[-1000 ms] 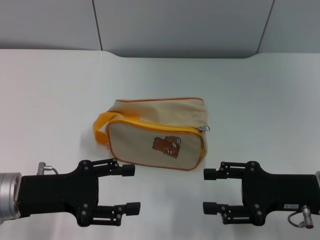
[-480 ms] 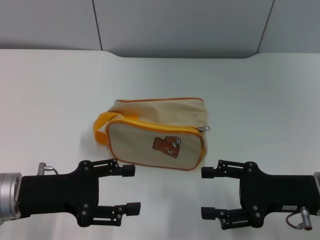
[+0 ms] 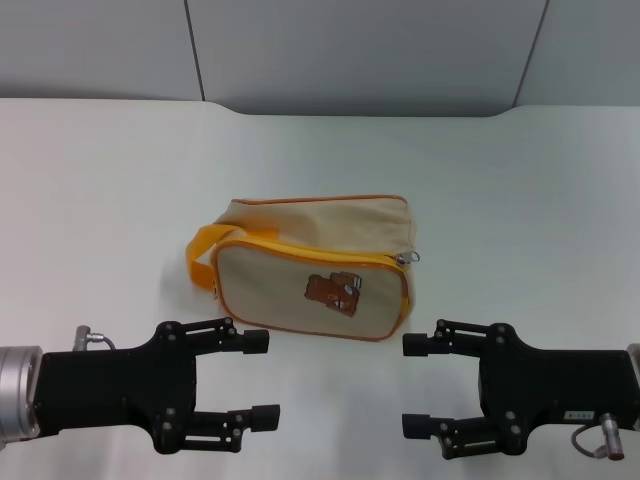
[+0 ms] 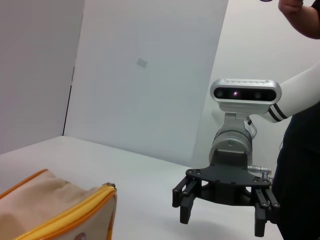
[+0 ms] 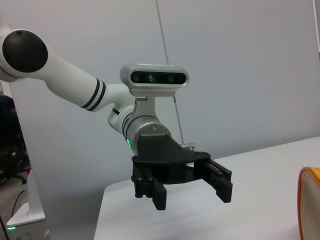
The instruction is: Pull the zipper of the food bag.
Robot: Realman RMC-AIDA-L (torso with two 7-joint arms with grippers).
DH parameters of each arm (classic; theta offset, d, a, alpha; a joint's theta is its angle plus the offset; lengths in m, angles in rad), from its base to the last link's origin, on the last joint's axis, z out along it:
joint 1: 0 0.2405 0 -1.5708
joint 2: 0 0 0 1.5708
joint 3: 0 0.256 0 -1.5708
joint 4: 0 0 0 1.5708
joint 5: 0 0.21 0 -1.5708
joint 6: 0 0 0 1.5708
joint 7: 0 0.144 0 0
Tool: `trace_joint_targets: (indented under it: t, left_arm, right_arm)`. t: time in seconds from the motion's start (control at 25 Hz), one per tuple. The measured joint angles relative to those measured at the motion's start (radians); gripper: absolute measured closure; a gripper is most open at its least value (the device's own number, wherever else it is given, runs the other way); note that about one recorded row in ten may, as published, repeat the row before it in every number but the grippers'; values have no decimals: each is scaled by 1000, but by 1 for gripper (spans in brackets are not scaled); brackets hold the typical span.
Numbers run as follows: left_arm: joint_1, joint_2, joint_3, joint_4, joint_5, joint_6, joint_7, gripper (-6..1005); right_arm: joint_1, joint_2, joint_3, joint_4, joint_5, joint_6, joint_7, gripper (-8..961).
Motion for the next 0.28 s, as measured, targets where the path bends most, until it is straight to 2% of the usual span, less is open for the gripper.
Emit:
trace_joint_targets:
  t: [0.28]
  left_arm:
    - [0, 0, 0, -1, 2, 0, 2, 197]
  right_arm:
    - [-5, 0, 3, 0, 0, -4, 0, 129]
